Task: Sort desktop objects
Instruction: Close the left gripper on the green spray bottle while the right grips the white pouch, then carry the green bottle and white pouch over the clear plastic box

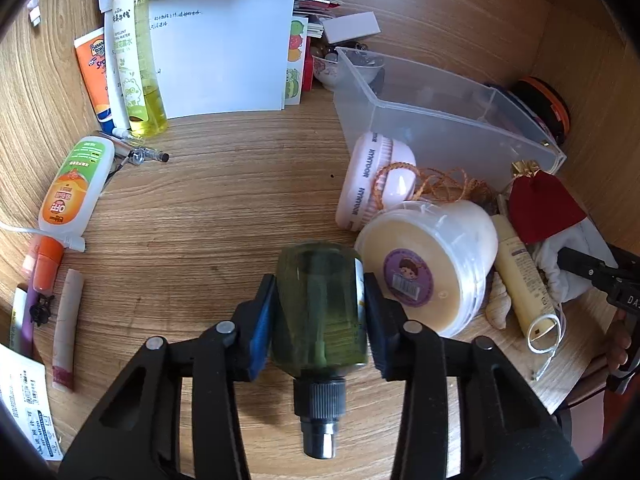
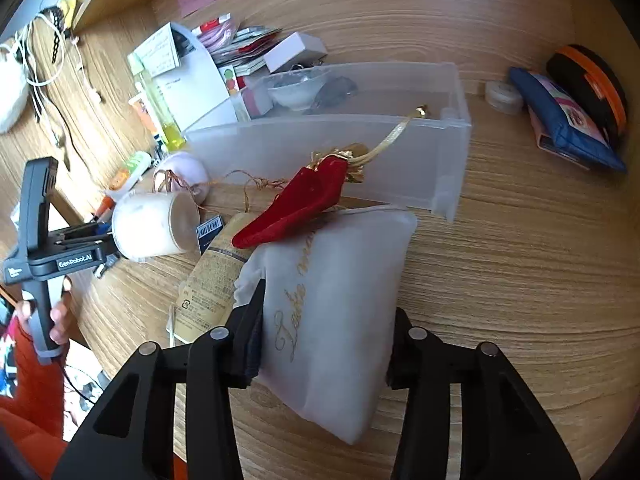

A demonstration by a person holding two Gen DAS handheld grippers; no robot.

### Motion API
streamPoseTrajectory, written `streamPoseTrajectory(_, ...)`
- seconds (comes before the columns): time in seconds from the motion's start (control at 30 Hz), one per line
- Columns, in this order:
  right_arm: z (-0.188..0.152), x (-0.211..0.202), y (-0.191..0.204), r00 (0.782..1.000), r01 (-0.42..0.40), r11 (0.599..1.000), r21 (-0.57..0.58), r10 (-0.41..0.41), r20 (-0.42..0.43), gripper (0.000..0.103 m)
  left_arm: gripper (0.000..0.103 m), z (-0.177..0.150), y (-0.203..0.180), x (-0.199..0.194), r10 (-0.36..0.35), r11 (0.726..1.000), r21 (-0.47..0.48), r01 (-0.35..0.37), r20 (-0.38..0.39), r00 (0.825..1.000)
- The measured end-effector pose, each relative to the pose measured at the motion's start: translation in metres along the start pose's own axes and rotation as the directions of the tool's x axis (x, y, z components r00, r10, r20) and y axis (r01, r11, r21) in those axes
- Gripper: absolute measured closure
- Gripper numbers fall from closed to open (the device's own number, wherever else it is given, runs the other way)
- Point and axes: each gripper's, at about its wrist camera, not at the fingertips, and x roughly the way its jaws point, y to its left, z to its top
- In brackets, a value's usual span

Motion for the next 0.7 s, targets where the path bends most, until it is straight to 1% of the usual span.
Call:
streamPoseTrajectory(0.13,-0.001,-0.006,-0.003,1.0,-0.002,1.0,0.022,0.002,0.011,0.065,0.062,-0.002,0.0,-0.004,0.036,0.999,-0.005,-0.036,0.011,0.999)
streamPoseTrajectory(0.33,0.004,-0.028,-0.01,0.998,-0.013,0.999,0.047,0.009,0.068,0.065,0.062,-0.002,0.006,-0.02,0.032,0.999,-0.033,-0.031,0.049,0.998)
streamPoseTrajectory(0.5,0.008,-0.048,-0.016,0.994,-0.005,0.998,0.062,-0.002,0.111,0.065,0.062,0.001,0.007,-0.033,0.026,0.999,-0.044,-0.023,0.077,0.997)
streamPoseTrajectory(0.7,0.009,-0.072,-0.028,0.986,0.001,0.996,0.085,-0.015,0.168,0.065,0.062,0.004,0.0,-0.043,0.008,0.999,-0.05,-0.003,0.097,0.995)
